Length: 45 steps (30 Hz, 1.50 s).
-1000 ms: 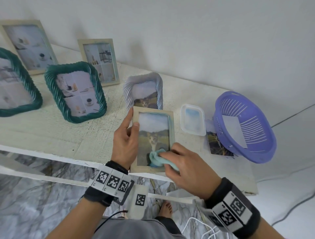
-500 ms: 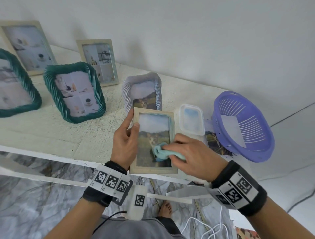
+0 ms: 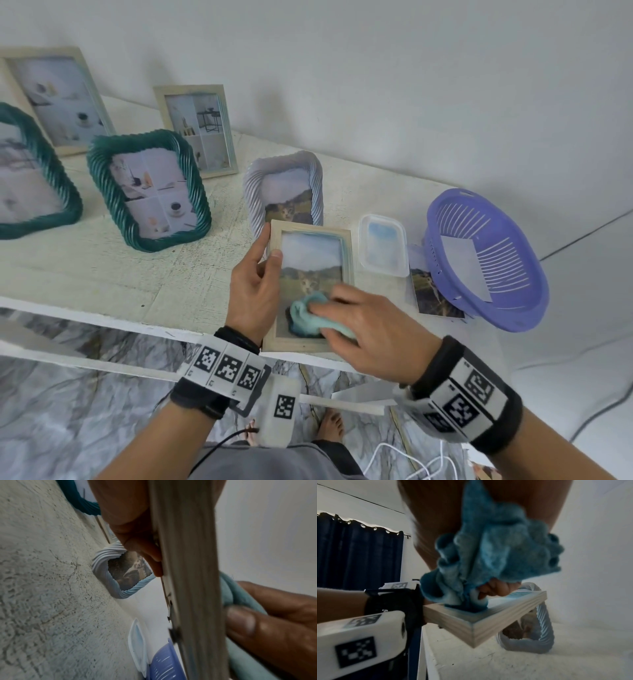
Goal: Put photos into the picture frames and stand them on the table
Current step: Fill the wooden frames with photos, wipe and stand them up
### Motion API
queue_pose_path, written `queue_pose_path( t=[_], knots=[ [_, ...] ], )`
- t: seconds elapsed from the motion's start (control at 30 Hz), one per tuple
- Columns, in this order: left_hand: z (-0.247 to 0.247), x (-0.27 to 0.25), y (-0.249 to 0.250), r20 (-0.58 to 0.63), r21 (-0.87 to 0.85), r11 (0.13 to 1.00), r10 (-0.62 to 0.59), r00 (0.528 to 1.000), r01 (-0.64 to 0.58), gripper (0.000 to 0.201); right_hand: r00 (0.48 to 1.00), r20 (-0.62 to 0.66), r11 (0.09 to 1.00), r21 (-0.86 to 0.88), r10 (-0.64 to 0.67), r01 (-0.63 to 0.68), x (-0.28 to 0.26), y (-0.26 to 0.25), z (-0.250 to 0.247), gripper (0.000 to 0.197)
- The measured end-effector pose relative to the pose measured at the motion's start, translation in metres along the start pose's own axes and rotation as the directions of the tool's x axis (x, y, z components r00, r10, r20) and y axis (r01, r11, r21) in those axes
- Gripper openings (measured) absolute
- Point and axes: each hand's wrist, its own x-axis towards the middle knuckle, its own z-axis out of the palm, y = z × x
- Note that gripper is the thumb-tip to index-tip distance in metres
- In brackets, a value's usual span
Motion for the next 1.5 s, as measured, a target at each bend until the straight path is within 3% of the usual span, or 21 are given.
queue_pose_path(
  t=[0.07,0.17,0.27,0.33,0.47,0.53,0.77,1.0,1.17,1.33,1.43,1.5],
  knots=[
    [0.000,-0.003,0.000,0.021,0.013,1.000,0.018,1.000,-0.018,0.044,1.000,0.022,0.999,-0.037,0.002,-0.001,-0.001,0.005,-0.003,0.032],
    [0.006,-0.008,-0.004,0.030,0.030,0.999,0.034,0.999,-0.035,0.045,0.984,-0.140,0.980,-0.151,0.107,-0.128,0.010,0.019,-0.012,0.032],
    [0.011,-0.013,-0.002,0.079,0.026,1.000,-0.009,0.997,0.007,0.047,0.945,-0.250,0.955,-0.154,0.212,-0.255,0.023,0.022,-0.020,0.027],
    [0.012,-0.012,0.002,0.065,0.055,0.998,0.014,0.998,-0.018,0.043,0.956,-0.232,0.971,-0.114,0.180,-0.210,0.027,0.014,-0.015,0.028],
    [0.005,-0.008,0.005,0.061,0.085,0.996,0.025,0.998,-0.030,0.050,0.999,-0.039,1.000,0.001,-0.008,0.008,0.013,0.000,0.000,0.030],
    [0.002,-0.008,0.004,0.053,0.088,0.996,0.022,0.998,-0.026,0.049,0.999,0.022,0.999,0.002,-0.038,0.038,0.006,0.004,-0.001,0.031],
    [0.008,-0.009,0.001,0.054,0.097,0.994,0.038,0.998,-0.043,0.043,0.959,-0.252,0.973,-0.157,0.127,-0.170,0.032,0.018,-0.010,0.022],
    [0.000,-0.003,0.003,0.014,0.039,0.999,0.011,1.000,-0.011,0.044,0.998,-0.043,0.996,-0.079,-0.047,0.043,0.007,-0.006,0.009,0.029],
    [0.001,-0.004,0.007,0.012,0.037,0.999,0.011,1.000,-0.011,0.043,0.996,-0.087,0.987,-0.158,-0.003,-0.010,-0.003,0.014,-0.004,0.036],
    [0.008,-0.008,0.007,0.057,0.036,0.998,0.043,0.997,-0.045,0.043,0.935,-0.321,0.963,-0.164,0.154,-0.215,0.016,0.030,-0.021,0.028],
    [0.007,-0.010,0.007,0.019,0.003,1.000,0.015,1.000,-0.015,0.041,0.892,-0.393,0.975,0.097,0.222,-0.200,0.019,0.039,-0.032,0.025],
    [0.004,-0.012,0.007,0.001,-0.007,1.000,-0.002,1.000,0.002,0.041,0.821,-0.490,0.952,0.230,0.293,-0.202,0.019,0.049,-0.040,0.021]
  ],
)
